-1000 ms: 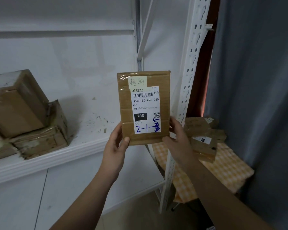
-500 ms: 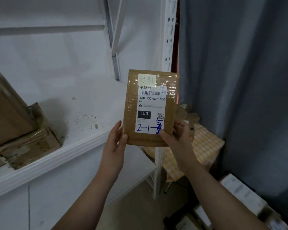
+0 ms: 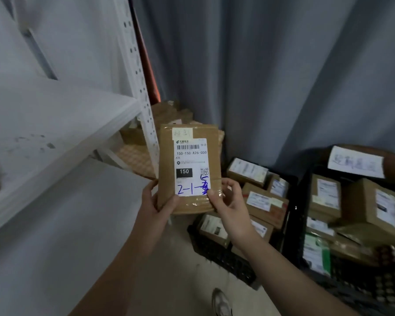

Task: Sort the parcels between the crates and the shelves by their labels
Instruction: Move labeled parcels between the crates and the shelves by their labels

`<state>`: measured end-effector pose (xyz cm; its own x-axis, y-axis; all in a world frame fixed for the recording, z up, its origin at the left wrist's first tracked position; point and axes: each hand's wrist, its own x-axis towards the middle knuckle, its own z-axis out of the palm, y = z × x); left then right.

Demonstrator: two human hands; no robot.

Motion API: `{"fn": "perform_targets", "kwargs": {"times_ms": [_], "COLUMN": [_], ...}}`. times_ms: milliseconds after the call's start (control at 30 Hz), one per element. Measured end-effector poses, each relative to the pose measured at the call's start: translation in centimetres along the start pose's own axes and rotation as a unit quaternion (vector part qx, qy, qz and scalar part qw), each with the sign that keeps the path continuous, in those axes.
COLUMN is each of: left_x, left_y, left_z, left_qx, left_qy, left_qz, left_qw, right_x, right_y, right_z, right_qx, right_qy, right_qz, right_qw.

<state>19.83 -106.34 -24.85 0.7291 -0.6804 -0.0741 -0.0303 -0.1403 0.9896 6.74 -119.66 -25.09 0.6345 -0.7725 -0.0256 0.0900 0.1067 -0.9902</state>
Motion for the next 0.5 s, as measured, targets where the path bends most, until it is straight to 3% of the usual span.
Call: {"fn": "perform_targets", "kwargs": {"times_ms": [267,500], "left_x": [-3.0,-5.4], "left_y": [-0.3,-0.5], "left_z": [6.8,17.4], "left_qx": [0.023,0.068], "left_qy": [-0.101,-0.164], "left_qz": [0.01,0.001], "left_qw": [0.995,0.984], "right_x": [-4.9,-8.6], "right_y": [1.6,1.9], "right_z": [-6.5,-17.5], "right_qx": [-0.007,-0.01], "right_qy": [0.086,0.151], "right_qz": [0.027,0.056], "right_qw": [0.996,0.987]}}
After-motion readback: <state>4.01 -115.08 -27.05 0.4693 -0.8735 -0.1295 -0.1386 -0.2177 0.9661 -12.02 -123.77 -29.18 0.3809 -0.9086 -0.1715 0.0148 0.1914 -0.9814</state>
